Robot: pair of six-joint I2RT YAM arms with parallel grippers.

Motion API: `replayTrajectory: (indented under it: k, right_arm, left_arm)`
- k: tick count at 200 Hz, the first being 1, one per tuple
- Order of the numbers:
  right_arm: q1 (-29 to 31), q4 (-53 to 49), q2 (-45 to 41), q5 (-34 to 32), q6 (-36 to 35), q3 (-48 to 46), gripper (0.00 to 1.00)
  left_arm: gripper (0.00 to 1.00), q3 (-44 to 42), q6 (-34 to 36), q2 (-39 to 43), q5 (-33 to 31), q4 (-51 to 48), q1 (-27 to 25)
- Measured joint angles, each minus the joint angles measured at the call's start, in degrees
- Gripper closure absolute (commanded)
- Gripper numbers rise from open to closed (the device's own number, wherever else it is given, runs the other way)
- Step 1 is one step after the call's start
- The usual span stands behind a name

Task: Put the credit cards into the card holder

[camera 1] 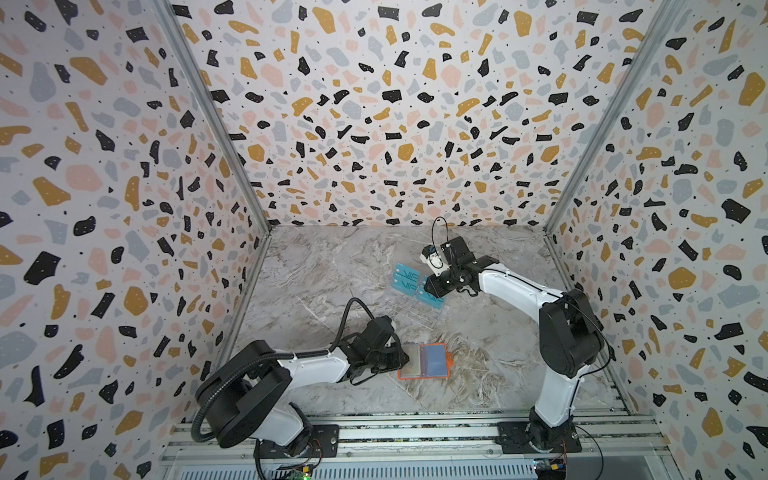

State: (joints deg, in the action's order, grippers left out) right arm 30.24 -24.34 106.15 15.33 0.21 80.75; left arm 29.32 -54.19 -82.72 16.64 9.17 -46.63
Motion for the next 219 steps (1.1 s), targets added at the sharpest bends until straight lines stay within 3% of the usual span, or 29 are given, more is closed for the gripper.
replayTrajectory:
  k: [31, 105, 219]
  right_arm:
    - [0.0, -0.2, 0.0, 0.5, -0.5, 0.0, 0.82]
    - [0.8, -1.5, 0.0, 0.0, -1.8, 0.0, 0.84]
    - [1.6, -1.9, 0.0, -1.1, -4.9, 1.0, 1.0]
  left_arm:
    - [0.79, 0.0, 0.0, -0.1, 0.0, 0.1, 0.0]
    - [0.79, 0.0, 0.0, -0.5, 0.0, 1.0, 0.0]
    - [0.79, 0.0, -0.5, -0.5, 0.0, 1.0, 0.0]
